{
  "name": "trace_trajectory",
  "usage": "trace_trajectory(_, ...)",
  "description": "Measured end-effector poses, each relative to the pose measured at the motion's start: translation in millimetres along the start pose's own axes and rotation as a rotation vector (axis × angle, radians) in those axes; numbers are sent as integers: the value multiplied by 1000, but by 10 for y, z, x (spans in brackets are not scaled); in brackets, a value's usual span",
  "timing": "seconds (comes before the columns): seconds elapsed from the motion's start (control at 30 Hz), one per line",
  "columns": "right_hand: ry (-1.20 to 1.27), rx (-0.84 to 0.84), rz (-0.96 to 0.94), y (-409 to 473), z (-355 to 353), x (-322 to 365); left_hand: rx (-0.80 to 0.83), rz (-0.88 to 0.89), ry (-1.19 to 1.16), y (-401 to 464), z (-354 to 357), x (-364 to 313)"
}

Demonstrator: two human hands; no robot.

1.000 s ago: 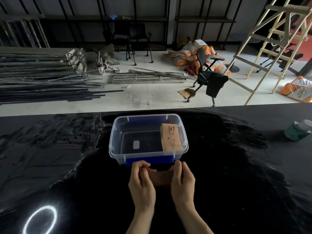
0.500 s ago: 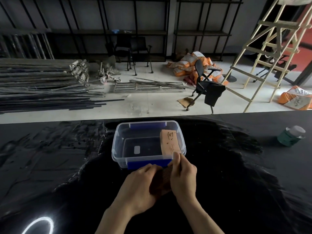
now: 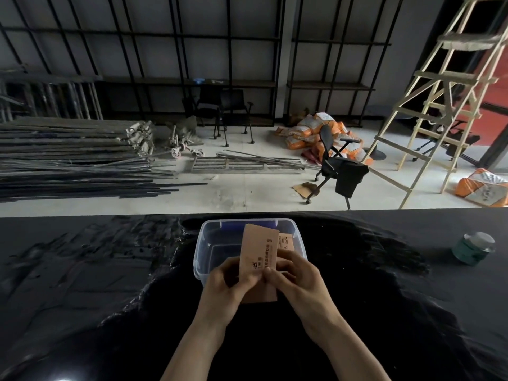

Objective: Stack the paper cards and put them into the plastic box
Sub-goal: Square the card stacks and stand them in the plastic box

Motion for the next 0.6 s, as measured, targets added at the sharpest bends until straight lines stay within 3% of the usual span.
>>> trace_trajectory(0.13, -6, 8, 42, 74, 91, -2, -7, -110, -127, 76, -119, 25)
trace_trajectory(0.23, -89, -11, 26, 138, 183, 3, -94, -57, -100, 122, -218, -65)
trace_trajectory(0.3, -343, -109, -106, 172, 154, 93, -205, -46, -113, 145, -345, -98)
trace_trajectory(0.37, -784, -157, -270, 182, 151, 168, -297, -71, -135, 165, -477, -107)
trace_trajectory(0.43, -1145, -25, -335, 203, 251, 29, -350, -91, -122, 194, -584, -120)
trace_trajectory(0.5, -1324, 118, -326, 184, 318, -206, -364, -77, -90, 228, -624, -152)
trace_trajectory(0.6, -1422, 156, -315, 111, 344, -339, -379, -72, -47, 289, -626, -190)
Point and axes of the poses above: each hand's wrist, its own y-axis towards the middle knuckle, its own z-axis out of the palm, x = y × z, the point moved 8 cm from there along y, towards the middle knuckle, and after that the axes turned 7 degrees about -y, right-handed, at the moved point
